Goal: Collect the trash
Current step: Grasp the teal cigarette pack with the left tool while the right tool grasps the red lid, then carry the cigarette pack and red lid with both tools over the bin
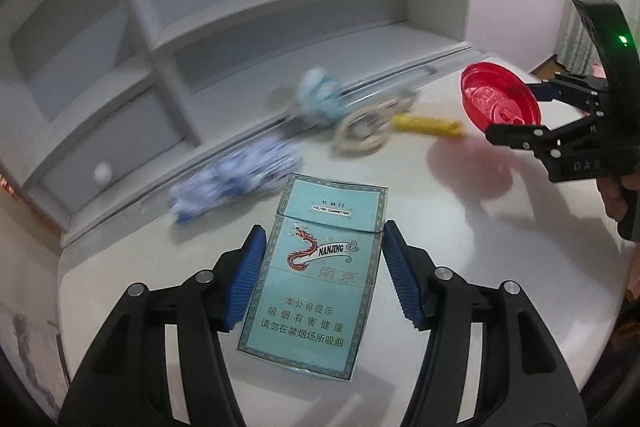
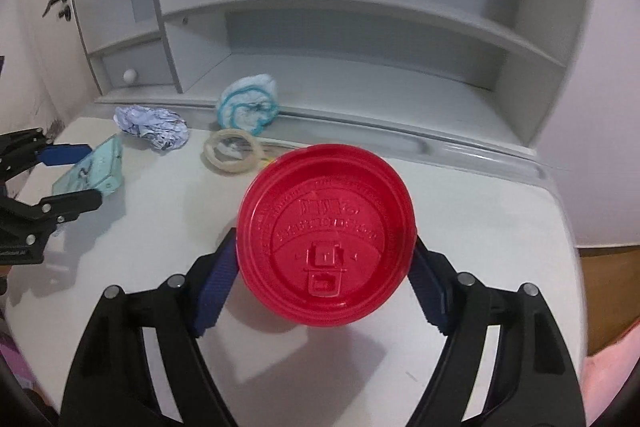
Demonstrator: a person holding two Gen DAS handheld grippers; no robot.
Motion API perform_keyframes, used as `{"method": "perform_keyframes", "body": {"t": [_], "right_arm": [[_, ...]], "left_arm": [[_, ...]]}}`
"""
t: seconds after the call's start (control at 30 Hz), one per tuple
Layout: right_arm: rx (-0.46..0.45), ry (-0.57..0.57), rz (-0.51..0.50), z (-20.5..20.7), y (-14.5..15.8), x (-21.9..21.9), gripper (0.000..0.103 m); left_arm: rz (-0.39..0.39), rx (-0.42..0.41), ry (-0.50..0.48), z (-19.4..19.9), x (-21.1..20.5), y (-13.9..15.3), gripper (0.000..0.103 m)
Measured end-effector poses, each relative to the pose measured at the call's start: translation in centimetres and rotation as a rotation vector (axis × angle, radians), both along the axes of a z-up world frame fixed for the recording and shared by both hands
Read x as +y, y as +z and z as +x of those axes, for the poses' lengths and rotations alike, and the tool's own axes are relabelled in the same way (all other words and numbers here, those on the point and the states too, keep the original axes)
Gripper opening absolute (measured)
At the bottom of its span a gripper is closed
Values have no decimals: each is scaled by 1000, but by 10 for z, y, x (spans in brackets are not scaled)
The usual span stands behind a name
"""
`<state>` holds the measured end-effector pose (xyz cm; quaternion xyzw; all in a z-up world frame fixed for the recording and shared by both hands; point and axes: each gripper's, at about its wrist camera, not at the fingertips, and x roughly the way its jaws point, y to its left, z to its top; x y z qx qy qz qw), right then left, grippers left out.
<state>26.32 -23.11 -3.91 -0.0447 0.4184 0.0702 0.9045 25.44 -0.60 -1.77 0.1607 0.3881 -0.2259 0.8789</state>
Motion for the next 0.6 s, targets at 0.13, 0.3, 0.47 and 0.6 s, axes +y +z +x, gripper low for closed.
{"method": "perform_keyframes", "body": {"t": [0.13, 0.3, 0.47, 0.6], "right_arm": [[-39, -78, 3, -45, 15, -50, 76], [-78, -232, 3, -117, 27, -135, 76], [-88, -416, -20, -203, 27, -222, 76], [-84, -560, -22, -271, 20, -282, 76]], "left_arm": [[-45, -22, -78, -19, -60, 12, 58], [-113, -51, -242, -61, -167, 26, 58], [-171, -32, -448, -120, -274, 31, 58], [-181, -25, -628, -178, -351, 28, 58]]}}
